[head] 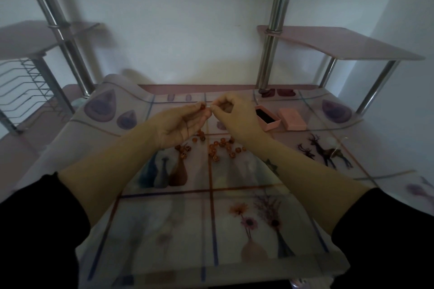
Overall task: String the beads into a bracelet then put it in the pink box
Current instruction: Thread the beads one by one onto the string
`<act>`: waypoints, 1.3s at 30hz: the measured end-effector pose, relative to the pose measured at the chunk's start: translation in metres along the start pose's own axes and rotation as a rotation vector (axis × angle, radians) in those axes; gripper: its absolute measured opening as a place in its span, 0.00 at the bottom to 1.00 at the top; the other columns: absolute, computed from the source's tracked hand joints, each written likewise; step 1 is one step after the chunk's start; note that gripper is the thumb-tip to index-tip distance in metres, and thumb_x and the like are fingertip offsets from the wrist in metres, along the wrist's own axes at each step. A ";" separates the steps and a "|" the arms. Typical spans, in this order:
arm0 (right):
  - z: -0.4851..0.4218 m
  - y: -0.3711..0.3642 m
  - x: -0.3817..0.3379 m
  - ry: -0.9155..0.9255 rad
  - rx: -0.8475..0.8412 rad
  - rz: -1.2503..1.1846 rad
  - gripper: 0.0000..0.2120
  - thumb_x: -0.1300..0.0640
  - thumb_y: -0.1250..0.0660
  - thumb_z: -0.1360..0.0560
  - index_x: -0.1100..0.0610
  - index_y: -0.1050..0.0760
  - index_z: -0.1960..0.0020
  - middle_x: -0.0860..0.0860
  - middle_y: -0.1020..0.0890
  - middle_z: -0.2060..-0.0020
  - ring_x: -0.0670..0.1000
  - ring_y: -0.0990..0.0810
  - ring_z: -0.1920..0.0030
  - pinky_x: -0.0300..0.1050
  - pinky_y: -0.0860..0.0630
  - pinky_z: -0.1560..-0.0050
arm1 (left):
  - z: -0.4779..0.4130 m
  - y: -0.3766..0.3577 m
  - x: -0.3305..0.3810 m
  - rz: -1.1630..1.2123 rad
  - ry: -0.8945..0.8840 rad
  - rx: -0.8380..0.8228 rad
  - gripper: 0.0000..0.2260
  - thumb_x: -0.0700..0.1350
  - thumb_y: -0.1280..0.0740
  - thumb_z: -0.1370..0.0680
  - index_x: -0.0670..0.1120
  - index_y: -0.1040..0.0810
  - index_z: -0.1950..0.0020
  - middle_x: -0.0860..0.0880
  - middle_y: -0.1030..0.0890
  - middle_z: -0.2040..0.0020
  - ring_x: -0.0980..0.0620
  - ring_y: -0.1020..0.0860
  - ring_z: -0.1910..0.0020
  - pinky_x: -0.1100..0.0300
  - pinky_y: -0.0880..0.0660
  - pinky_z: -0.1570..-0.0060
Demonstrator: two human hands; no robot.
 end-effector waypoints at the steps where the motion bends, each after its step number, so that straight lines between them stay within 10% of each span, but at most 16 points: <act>1: 0.001 0.000 -0.001 0.004 0.001 -0.005 0.04 0.60 0.31 0.25 0.53 0.24 0.58 0.47 0.21 0.64 0.52 0.19 0.59 0.55 0.19 0.55 | 0.000 0.000 0.000 0.000 0.001 -0.005 0.11 0.39 0.31 0.29 0.39 0.20 0.48 0.42 0.15 0.54 0.52 0.15 0.57 0.62 0.19 0.63; 20: 0.003 -0.004 0.000 0.004 0.015 -0.124 0.09 0.61 0.33 0.23 0.51 0.26 0.60 0.54 0.18 0.60 0.41 0.17 0.65 0.32 0.23 0.66 | -0.004 -0.001 -0.002 0.045 0.032 -0.021 0.09 0.40 0.30 0.28 0.39 0.17 0.50 0.44 0.15 0.57 0.55 0.17 0.62 0.66 0.20 0.63; 39: 0.005 -0.007 -0.001 0.021 0.043 -0.194 0.08 0.60 0.32 0.23 0.51 0.26 0.59 0.53 0.18 0.61 0.43 0.16 0.65 0.32 0.24 0.68 | 0.000 -0.001 -0.004 0.073 0.011 0.005 0.07 0.39 0.29 0.28 0.42 0.15 0.52 0.44 0.16 0.56 0.55 0.18 0.62 0.66 0.20 0.64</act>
Point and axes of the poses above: each hand's wrist, its own z-axis away from the middle knuckle, its own y-axis out of the back of the hand, x = y × z, the point moved 3 cm from there along -z, towards the middle knuckle
